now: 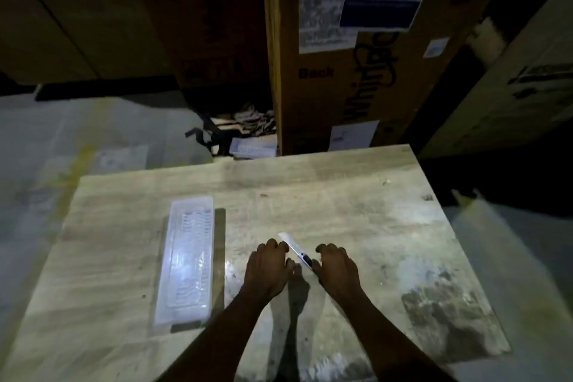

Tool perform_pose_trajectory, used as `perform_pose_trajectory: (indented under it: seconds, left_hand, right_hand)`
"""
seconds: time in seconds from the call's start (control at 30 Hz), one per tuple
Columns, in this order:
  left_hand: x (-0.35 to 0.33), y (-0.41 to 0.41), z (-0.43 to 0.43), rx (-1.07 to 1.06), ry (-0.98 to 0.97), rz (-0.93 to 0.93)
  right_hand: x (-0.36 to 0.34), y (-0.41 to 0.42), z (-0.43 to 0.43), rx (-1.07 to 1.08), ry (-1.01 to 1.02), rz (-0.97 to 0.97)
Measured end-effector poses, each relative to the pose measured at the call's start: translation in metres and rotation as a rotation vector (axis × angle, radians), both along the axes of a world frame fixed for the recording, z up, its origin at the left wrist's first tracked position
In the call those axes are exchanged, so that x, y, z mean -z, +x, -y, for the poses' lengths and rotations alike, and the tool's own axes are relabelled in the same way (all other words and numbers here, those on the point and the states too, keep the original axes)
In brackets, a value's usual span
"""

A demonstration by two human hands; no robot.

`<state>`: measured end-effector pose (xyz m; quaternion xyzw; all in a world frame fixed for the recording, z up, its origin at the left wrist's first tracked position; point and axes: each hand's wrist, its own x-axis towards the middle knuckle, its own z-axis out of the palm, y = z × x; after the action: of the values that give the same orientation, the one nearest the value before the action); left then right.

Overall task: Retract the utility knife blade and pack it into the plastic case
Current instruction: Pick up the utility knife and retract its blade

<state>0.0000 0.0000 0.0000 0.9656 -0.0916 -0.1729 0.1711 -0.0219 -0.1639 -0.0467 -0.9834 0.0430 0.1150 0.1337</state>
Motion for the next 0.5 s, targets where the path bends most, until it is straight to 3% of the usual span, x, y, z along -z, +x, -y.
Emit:
perform_pose_trajectory:
  seconds: [0.13, 0.27, 0.5]
  left_hand:
    - [0.027, -0.001, 0.009, -0.295, -0.289, -0.223]
    - [0.053, -0.001, 0.012, -0.584, -0.565, -0.410]
    - [0.079, -0.007, 0.010, -0.759, -0.690, -0.529]
  right_hand:
    - [0.019, 0.004, -0.006, 0.074, 0.038, -0.113]
    - [0.041, 0.004, -0.011, 0.025, -0.094, -0.093]
    - [0.052, 0.005, -0.019, 0.026, -0.267, -0.024]
